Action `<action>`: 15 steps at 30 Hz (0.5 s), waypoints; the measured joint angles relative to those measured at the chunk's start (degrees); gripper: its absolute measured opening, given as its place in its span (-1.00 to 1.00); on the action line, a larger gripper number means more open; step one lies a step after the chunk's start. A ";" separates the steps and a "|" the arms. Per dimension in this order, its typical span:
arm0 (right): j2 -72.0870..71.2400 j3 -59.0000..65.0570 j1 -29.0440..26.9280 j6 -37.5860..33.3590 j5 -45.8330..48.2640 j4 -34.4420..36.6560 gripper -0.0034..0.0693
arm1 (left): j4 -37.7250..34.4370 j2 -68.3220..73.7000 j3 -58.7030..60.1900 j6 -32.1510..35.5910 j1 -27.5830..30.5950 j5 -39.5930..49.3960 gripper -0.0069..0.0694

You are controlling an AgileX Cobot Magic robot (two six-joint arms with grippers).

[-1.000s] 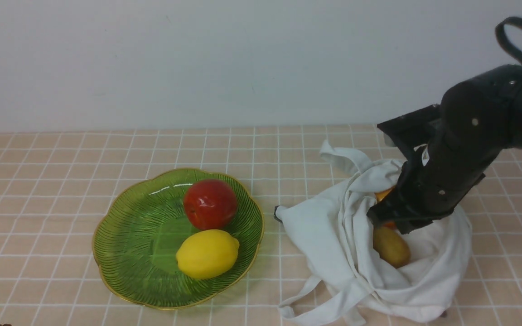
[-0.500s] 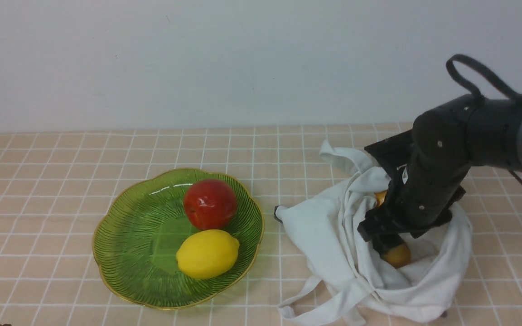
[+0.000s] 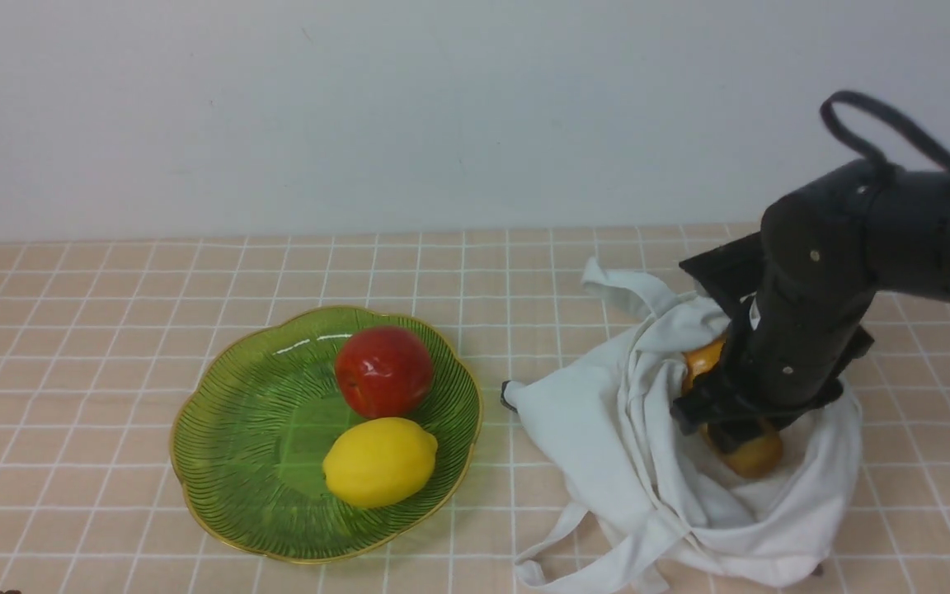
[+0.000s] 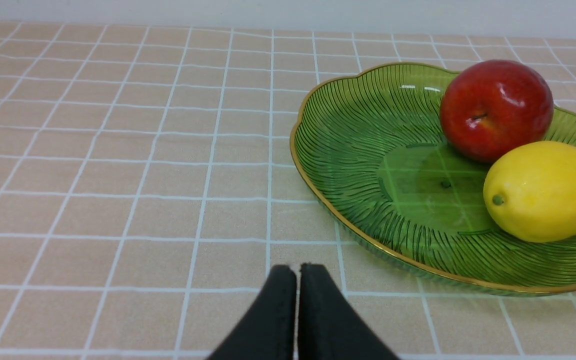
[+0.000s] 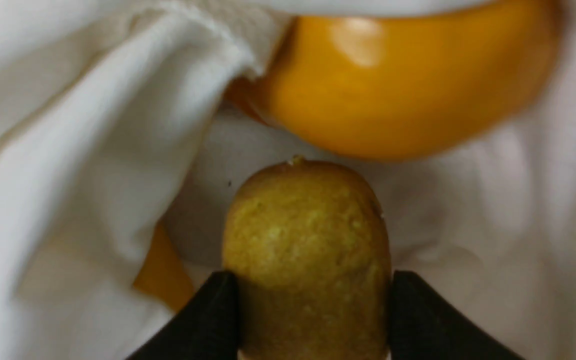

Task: Take the fruit out of the bag on the brown coffee tablecloth and place them on the plate.
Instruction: 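Take the fruit out of the bag and place it in the dish with the right gripper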

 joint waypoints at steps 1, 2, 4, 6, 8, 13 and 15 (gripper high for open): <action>-1.72 0.00 0.00 0.35 0.18 0.00 0.07 | 0.00 0.00 0.00 0.00 0.00 0.00 -0.84; -3.97 0.00 0.00 0.56 0.41 0.23 0.07 | 0.00 0.00 0.00 0.00 0.00 0.00 -0.84; -7.59 0.00 0.00 0.61 0.51 1.38 0.07 | 0.00 0.00 0.00 0.00 0.00 0.00 -0.84; -9.32 0.00 0.00 0.53 0.33 2.34 0.07 | 0.00 0.00 0.00 0.00 0.00 0.00 -0.84; -13.92 0.00 0.00 -1.12 -2.01 7.20 0.07 | 0.00 0.00 0.00 0.00 0.00 0.00 -0.84; -15.73 0.00 3.20 -10.57 -8.46 18.97 0.07 | 0.00 0.00 0.00 0.00 0.00 0.00 -0.84; -14.34 0.00 6.02 -13.53 -10.74 22.73 0.07 | 0.00 0.00 0.00 0.00 0.00 0.00 -0.84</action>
